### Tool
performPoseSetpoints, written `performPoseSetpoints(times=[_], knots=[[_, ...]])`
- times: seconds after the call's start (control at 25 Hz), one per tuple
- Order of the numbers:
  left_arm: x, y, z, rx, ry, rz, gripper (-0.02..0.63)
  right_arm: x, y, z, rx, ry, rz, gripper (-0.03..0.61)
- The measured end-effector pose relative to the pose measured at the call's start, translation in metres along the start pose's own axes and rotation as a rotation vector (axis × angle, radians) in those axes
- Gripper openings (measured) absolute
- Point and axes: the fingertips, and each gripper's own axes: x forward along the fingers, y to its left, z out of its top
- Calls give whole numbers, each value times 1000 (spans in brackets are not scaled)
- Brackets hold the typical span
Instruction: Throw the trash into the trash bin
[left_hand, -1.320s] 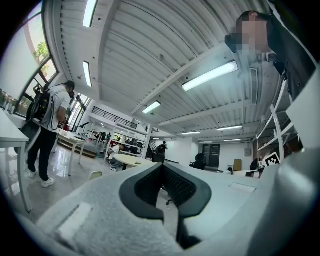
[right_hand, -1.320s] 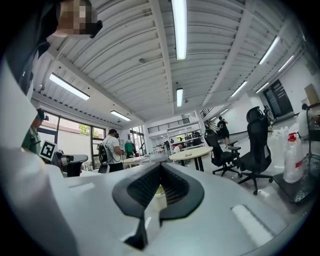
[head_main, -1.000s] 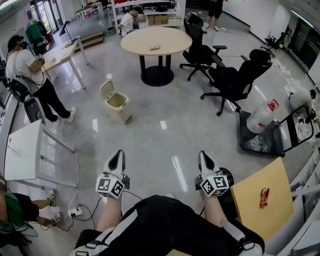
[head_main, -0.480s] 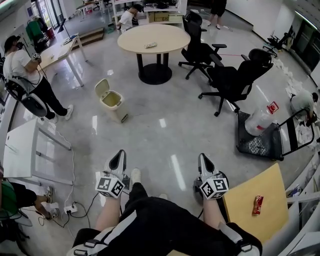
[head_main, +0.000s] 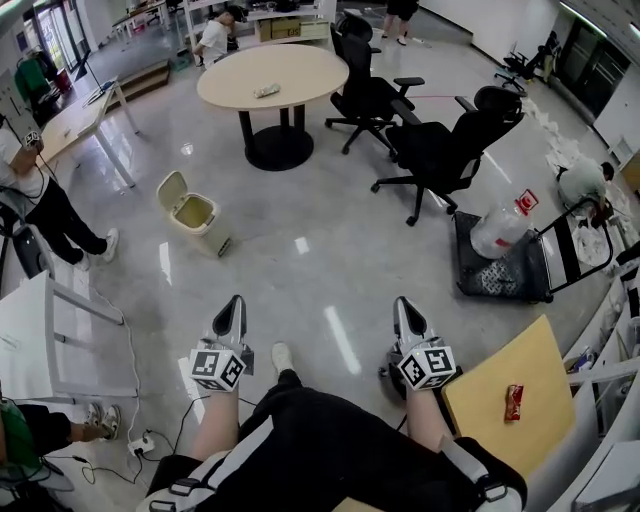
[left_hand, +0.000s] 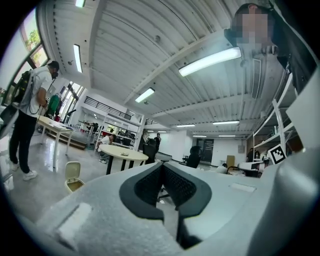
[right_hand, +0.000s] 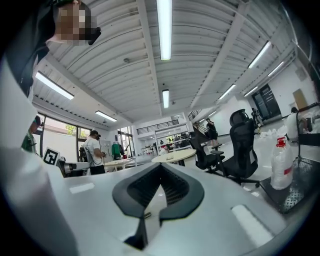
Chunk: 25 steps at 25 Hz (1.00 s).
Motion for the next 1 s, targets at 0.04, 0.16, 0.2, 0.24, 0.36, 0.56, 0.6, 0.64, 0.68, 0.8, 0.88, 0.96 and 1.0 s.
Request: performPoseSetpoints(times=[0.04,0.16,0.2,0.24,0.36,0.56,0.6,0.64,0.68,0.8,0.88,0.96,1.0], knots=[[13,4,3,-3,-11,-14,2,9,-3,3,0,-5,-13,6],[49,22,13,-12,-29,-49,2,38,-9,11,-2,-9,-45,6],[60,29,17,-15,-34,-56,2,48,-9,14,-7,-10,-49,6],[70,37,20,-18,-39,-62,2,59,-8,17,-13,-12,-51,6],[96,62,28,-25,-51,-66,2,93,-7,25,-24,-22,-57,6],[125,105,37,-17,-47,-74,2,155,1,25,0,-19,-51,6],[127,117,39,-14,-41,-67,2,168,7,24,3,-16,-40,6],[129,130,40,-16,-36,-55,2,181,14,23,3,-13,-29,6],[129,143,41,-22,-34,-41,2,193,21,23,2,-11,-17,6],[131,173,43,-37,-34,-13,2,226,41,20,-1,-6,17,6],[131,185,40,-49,-29,-4,2,242,58,17,-7,5,49,6],[134,195,32,-71,-15,9,2,255,72,14,-12,15,77,6],[137,199,28,-84,-6,12,2,262,75,13,-11,21,81,6]])
